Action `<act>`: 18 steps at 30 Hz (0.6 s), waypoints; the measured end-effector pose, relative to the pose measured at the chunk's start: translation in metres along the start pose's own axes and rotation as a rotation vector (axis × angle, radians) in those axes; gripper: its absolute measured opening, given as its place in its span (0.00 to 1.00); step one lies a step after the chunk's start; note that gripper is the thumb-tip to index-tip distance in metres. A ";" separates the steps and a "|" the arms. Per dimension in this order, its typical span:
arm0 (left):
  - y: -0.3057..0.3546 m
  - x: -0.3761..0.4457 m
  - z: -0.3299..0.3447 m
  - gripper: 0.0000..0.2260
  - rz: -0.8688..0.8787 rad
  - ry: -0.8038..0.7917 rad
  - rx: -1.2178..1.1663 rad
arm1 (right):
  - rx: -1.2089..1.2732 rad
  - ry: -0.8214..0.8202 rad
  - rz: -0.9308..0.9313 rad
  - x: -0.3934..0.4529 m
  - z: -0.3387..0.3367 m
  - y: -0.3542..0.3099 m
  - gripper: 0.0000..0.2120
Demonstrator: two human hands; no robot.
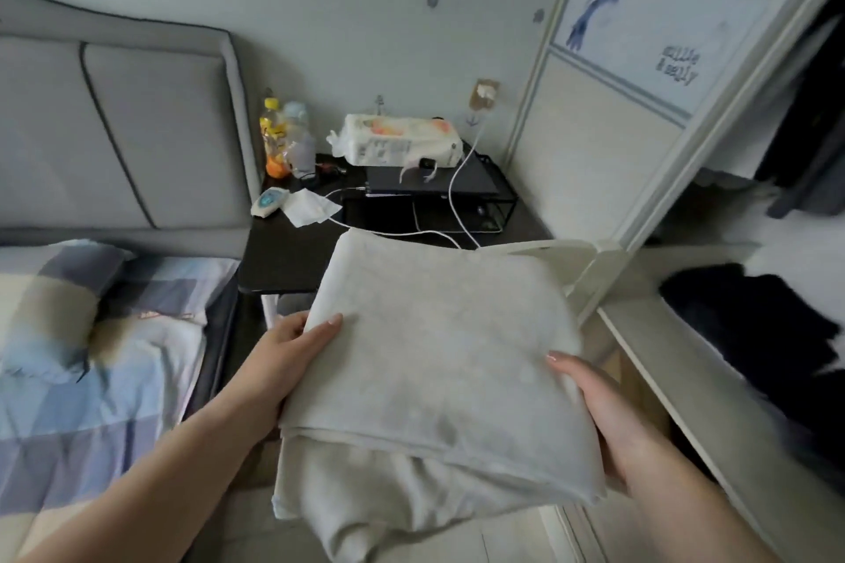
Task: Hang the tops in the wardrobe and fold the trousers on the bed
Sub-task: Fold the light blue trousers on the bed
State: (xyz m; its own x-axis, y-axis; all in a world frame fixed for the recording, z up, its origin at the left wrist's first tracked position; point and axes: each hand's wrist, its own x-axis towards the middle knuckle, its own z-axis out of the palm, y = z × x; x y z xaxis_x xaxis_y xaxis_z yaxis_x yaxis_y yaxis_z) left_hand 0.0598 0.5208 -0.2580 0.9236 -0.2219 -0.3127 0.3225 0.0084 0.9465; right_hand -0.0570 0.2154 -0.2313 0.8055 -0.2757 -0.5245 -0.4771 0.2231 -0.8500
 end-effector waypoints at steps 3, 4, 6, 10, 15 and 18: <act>0.006 0.017 0.057 0.12 -0.003 -0.058 0.020 | 0.035 0.098 -0.030 -0.006 -0.049 -0.007 0.15; 0.008 0.022 0.077 0.11 -0.007 -0.080 0.029 | 0.059 0.121 -0.035 -0.009 -0.065 -0.008 0.15; 0.011 0.033 0.112 0.11 -0.009 -0.138 0.052 | 0.109 0.145 -0.039 -0.015 -0.093 -0.009 0.17; 0.018 0.059 0.175 0.13 -0.010 -0.247 0.104 | 0.214 0.220 -0.045 -0.017 -0.141 -0.008 0.16; 0.022 0.107 0.248 0.13 0.017 -0.333 0.202 | 0.320 0.381 -0.023 0.000 -0.188 -0.008 0.17; 0.023 0.145 0.295 0.14 -0.007 -0.444 0.236 | 0.356 0.482 -0.029 0.018 -0.216 -0.014 0.15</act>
State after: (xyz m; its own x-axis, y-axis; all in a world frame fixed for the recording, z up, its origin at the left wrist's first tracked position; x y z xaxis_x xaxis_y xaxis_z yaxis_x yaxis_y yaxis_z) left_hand 0.1397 0.2010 -0.2578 0.7272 -0.6153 -0.3042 0.2255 -0.2044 0.9526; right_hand -0.1114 0.0048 -0.2390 0.5265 -0.6606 -0.5352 -0.2435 0.4859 -0.8394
